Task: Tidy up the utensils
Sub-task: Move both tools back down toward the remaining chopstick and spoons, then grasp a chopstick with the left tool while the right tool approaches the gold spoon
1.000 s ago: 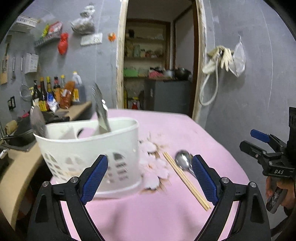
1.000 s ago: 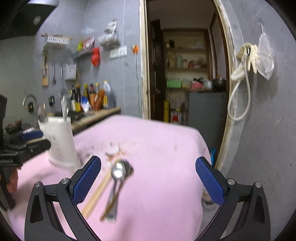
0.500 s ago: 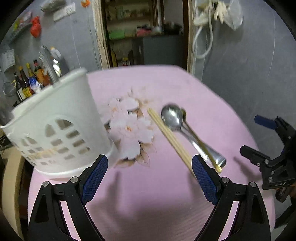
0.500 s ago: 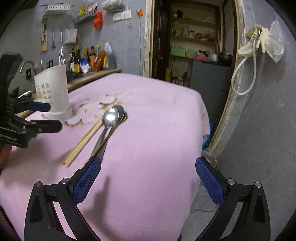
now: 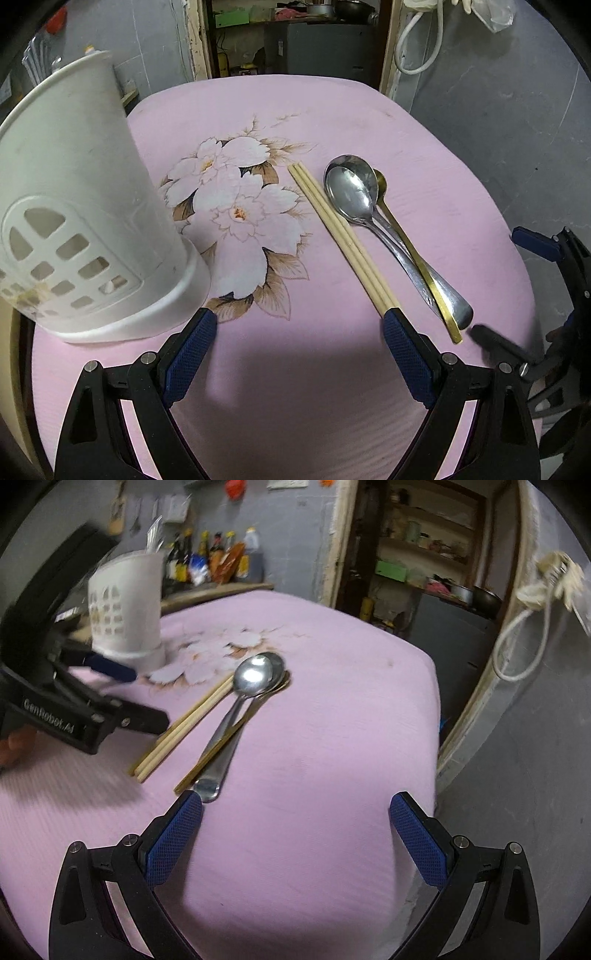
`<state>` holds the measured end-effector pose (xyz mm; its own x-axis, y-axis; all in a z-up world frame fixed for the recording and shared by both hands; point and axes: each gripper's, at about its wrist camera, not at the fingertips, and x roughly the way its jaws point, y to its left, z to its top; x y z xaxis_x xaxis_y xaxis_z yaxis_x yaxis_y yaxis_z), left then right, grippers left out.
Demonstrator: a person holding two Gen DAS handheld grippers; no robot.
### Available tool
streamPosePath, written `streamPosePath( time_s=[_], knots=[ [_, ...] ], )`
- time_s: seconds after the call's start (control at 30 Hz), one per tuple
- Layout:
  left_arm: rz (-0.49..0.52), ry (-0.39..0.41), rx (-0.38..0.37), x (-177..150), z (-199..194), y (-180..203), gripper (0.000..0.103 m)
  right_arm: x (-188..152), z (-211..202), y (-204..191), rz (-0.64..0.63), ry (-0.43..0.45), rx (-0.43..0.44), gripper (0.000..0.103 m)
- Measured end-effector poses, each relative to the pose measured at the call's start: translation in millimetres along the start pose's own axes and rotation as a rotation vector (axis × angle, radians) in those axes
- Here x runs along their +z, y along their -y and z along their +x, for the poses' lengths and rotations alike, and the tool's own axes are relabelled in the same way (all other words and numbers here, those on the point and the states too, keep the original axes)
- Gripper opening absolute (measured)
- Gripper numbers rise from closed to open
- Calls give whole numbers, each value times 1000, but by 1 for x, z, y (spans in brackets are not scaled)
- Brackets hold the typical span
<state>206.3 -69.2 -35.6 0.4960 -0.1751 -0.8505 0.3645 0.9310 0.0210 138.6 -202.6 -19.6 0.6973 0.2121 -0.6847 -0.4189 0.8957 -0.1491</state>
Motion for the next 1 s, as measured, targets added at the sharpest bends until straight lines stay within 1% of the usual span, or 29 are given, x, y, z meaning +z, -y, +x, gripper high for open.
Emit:
streamPosePath(
  time_s=[0.1,0.2,0.37,0.43,0.53,0.67,0.77,0.83,0.9,0.93,0.97,1.0],
  knots=[
    [5,-4,6,3,2,1,89,4,3,-5,-39,-9,-19,103],
    [0,-7,9,7,5,1,89,7,6,-4,-42,-19,-30,103],
    [-15,-6,13,11,7,2,89,9,5,8,-2,1,-98,103],
    [-15,-2,14,13,8,3,88,9,8,15,22,-7,-128,103],
    [-14,5,18,17,11,5,88,7,9,24,65,-9,-92,103],
    [-28,13,15,20,12,2,81,6,6,26,77,14,-67,103],
    [-28,18,12,20,10,-1,78,6,4,24,77,22,-42,103],
    [-26,18,18,18,9,1,77,7,5,22,69,25,-38,103],
    [-18,17,28,17,8,2,75,9,6,20,60,27,-42,103],
    [-14,18,34,17,8,3,70,11,7,20,58,28,-45,103],
    [-7,18,48,18,9,5,60,12,7,20,58,28,-50,103],
    [2,20,64,19,11,7,56,12,8,21,60,28,-55,103]
  ],
)
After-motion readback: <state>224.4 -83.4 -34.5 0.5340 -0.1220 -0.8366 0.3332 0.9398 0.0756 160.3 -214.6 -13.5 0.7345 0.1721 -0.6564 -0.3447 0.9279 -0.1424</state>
